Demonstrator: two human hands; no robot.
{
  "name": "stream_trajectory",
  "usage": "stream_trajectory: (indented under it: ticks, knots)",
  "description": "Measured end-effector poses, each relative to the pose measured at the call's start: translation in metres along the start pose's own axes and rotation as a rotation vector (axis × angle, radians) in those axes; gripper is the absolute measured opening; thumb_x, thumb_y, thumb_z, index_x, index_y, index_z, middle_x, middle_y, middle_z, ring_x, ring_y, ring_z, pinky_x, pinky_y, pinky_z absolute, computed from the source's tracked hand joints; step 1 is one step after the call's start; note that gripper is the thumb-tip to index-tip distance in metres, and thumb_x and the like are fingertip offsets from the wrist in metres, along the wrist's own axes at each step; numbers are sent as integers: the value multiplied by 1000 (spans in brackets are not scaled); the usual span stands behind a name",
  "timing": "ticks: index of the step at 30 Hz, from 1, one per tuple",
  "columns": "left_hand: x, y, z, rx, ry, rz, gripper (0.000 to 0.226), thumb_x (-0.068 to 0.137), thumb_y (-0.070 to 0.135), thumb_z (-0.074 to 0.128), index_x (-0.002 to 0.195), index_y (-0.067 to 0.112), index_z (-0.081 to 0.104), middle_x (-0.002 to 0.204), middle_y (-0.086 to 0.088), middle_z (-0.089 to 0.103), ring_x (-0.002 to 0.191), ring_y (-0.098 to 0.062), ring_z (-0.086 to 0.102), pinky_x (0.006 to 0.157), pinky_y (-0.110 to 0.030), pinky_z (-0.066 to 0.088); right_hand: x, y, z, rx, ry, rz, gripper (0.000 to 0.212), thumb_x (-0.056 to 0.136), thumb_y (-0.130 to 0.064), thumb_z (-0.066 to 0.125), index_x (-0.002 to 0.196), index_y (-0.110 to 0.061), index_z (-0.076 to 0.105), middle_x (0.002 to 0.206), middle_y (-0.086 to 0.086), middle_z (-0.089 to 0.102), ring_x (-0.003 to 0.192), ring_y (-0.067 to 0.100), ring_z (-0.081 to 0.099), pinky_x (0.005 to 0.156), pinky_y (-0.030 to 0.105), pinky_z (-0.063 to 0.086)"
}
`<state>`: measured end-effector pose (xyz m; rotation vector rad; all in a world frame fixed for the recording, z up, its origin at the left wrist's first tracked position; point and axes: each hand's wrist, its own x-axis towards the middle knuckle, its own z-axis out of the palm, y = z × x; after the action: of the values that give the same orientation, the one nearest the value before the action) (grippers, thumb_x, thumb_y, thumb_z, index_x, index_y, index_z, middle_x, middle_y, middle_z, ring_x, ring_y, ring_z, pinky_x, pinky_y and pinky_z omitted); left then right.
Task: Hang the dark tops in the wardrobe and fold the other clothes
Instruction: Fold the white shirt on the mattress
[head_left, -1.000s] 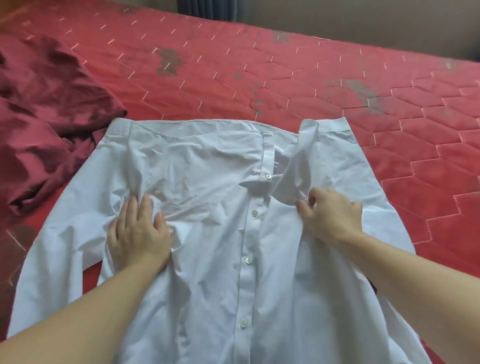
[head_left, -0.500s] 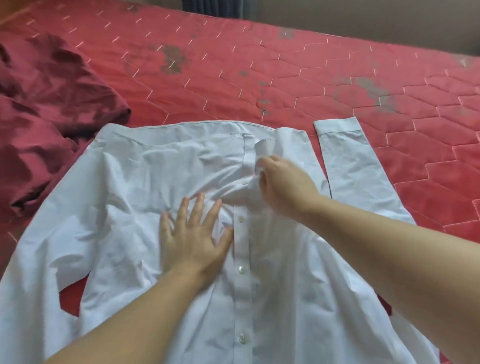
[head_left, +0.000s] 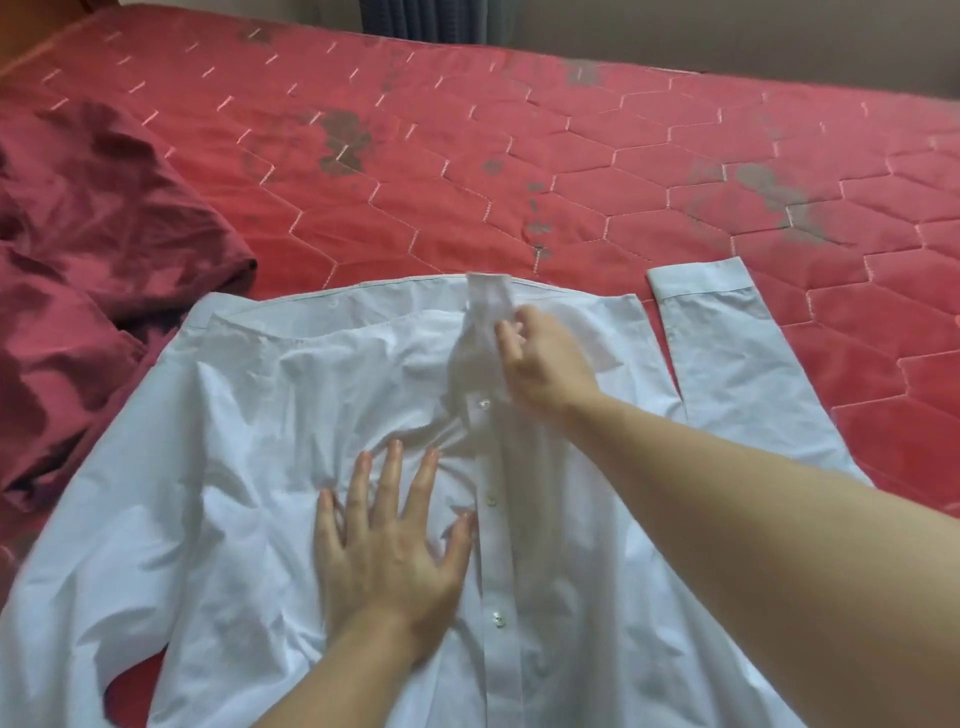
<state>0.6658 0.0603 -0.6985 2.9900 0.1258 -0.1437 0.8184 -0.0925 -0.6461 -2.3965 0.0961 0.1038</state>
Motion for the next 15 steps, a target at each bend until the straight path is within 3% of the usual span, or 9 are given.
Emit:
stream_trajectory:
  ticks: [2, 5, 8, 10, 13, 15]
  knots:
    - [0, -1, 2, 12, 3, -9, 73, 85, 71, 15, 148, 40, 35, 161, 7, 20, 150, -19, 12, 118, -51, 8, -13, 19, -20, -67, 68, -122, 29, 98, -29, 44, 121, -17, 57, 122, 5, 59, 109, 27, 56, 94, 43, 41]
    - [4, -3, 5, 17, 16, -13, 75, 84, 72, 10, 149, 42, 29, 163, 8, 14, 150, -17, 5, 118, -48, 2, -38, 75, -83, -356, 306, -234, 32, 89, -24, 58, 120, -16, 60, 120, 6, 59, 109, 31, 56, 90, 44, 39]
    - [5, -3, 8, -13, 57, -31, 72, 85, 72, 13, 148, 42, 32, 162, 7, 19, 150, -18, 10, 117, -48, 4, -79, 137, -140, -557, 298, 162, 60, 83, -52, 62, 131, -18, 49, 131, 10, 47, 118, 35, 45, 95, 48, 35]
    - [6, -4, 10, -8, 55, -30, 73, 84, 74, 11, 147, 43, 30, 162, 7, 19, 149, -18, 10, 117, -48, 5, -120, 160, -154, -496, 212, 435, 81, 76, -69, 59, 135, -17, 41, 133, 11, 45, 121, 35, 46, 96, 49, 38]
    - [11, -6, 7, 39, -62, -45, 71, 86, 75, 8, 150, 46, 15, 164, 9, 3, 150, -14, -2, 118, -48, -2, -180, 175, -150, -273, 154, 528, 87, 68, -77, 57, 125, -13, 45, 117, 6, 59, 106, 30, 58, 80, 40, 46]
    - [7, 3, -2, 7, -114, -80, 64, 92, 68, 16, 152, 44, 12, 164, 6, -2, 150, -15, -6, 118, -51, -4, -211, 176, -144, -95, 179, 546, 83, 65, -74, 62, 120, -12, 50, 110, -1, 61, 97, 23, 60, 75, 36, 47]
